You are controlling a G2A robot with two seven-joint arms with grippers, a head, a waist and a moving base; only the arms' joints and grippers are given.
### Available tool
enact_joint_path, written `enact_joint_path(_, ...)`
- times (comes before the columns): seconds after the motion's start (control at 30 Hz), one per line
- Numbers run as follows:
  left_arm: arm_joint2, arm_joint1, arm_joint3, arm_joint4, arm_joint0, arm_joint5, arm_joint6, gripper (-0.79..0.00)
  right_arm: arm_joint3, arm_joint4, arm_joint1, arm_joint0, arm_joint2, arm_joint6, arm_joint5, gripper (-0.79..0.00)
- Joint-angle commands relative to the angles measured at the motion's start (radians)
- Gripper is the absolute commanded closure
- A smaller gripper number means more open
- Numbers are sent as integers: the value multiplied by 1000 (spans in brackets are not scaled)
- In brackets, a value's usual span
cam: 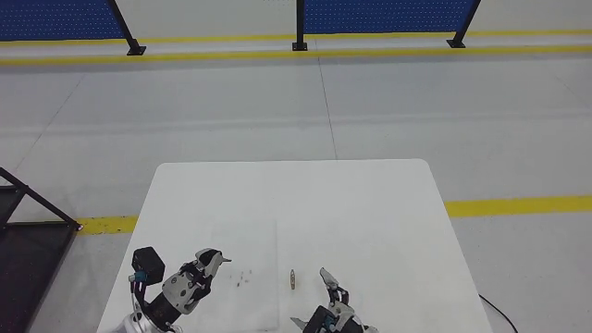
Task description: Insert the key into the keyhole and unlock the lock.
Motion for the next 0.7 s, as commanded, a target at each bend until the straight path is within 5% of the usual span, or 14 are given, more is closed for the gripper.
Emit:
enact_joint_path(0.0, 0, 0, 0, 0, 0, 0, 0, 0, 29, 32, -8, 23, -23, 46, 9, -785)
enact_joint_path(0.27, 0, 0, 0, 0, 0, 0, 0, 0, 188, 243, -60, 212, -116, 211, 45, -785)
enact_joint_path(0.6, 0, 0, 0, 0, 0, 0, 0, 0, 291, 346, -97, 300, -181, 215, 115, -785)
enact_joint_path(0.63, 0, 0, 0, 0, 0, 0, 0, 0, 298, 347, -98, 304, -186, 213, 118, -723)
enact_joint_path(0.67, 0, 0, 0, 0, 0, 0, 0, 0, 304, 349, -100, 307, -190, 213, 120, -508)
